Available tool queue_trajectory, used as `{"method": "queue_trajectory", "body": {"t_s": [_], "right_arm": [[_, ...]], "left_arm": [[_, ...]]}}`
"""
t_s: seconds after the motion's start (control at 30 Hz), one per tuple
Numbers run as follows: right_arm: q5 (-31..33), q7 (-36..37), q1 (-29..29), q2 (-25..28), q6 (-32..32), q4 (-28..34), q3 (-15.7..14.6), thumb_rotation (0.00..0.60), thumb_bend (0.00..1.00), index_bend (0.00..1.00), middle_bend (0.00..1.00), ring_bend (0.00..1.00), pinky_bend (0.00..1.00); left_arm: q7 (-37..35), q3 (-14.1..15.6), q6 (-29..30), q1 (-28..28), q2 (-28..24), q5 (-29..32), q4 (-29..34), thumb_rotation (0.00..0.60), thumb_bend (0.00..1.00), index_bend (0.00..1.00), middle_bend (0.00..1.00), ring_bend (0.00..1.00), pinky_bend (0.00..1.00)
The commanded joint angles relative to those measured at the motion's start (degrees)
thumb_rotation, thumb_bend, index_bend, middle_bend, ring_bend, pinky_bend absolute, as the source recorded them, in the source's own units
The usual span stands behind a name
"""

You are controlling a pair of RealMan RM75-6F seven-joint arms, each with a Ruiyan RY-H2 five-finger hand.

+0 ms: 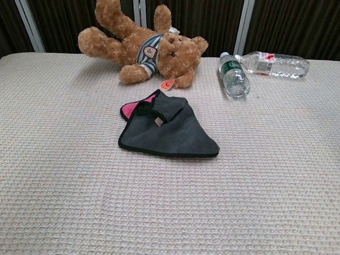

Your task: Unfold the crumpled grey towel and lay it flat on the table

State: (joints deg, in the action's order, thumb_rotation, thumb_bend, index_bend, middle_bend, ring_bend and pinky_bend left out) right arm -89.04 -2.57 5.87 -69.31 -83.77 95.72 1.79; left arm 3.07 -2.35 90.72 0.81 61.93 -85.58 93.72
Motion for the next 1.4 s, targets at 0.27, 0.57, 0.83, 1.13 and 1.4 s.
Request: {"method": "queue_trajectory", "body": {"t_s": [0.27, 0.57, 0.83, 1.13, 1.4], "right_arm": [[-0.10, -0.17, -0.07, -0.01, 0.06, 0.06, -0.18, 0.600, 0.31, 0.00, 0.00, 0.00, 0.00], [0.23, -0.80, 0.08, -0.30, 0.32, 0.10, 0.01, 0.600, 0.31, 0.00, 0.00, 0.00, 0.00], [1.21, -1.16, 0.47, -0.62, 0.95, -0.37, 0.59, 0.600, 0.31, 0.00, 0.00, 0.00, 0.00], [2.18, -0.41, 0.84, -1.18, 0.97, -1.30, 1.57, 0.600, 0.31, 0.00, 0.00, 0.00, 0.00], [4.75, 0.13, 1.17, -1.60, 2.21, -2.61, 2.49, 0.600, 0.31, 0.00, 0.00, 0.00, 0.00]], "left_arm": [[-0.42, 0.27, -0.44, -0.16, 0.44, -0.29, -0.32, 0.600, 0.06, 0.05, 0.00, 0.00, 0.00], [0.67, 0.49, -1.26, -0.94, 1.37, -1.21, -0.50, 0.600, 0.06, 0.08, 0.00, 0.00, 0.00], [3.54, -1.81, -4.86, -5.87, 3.56, -3.01, 0.35, 0.600, 0.08, 0.20, 0.02, 0.00, 0.00], [11.74, -8.77, -17.79, -20.45, 8.60, -3.05, 1.40, 0.600, 0.19, 0.36, 0.12, 0.00, 0.03], [17.79, -12.16, -27.18, -30.84, 19.23, 1.36, -3.47, 0.600, 0.23, 0.40, 0.15, 0.00, 0.03]]}}
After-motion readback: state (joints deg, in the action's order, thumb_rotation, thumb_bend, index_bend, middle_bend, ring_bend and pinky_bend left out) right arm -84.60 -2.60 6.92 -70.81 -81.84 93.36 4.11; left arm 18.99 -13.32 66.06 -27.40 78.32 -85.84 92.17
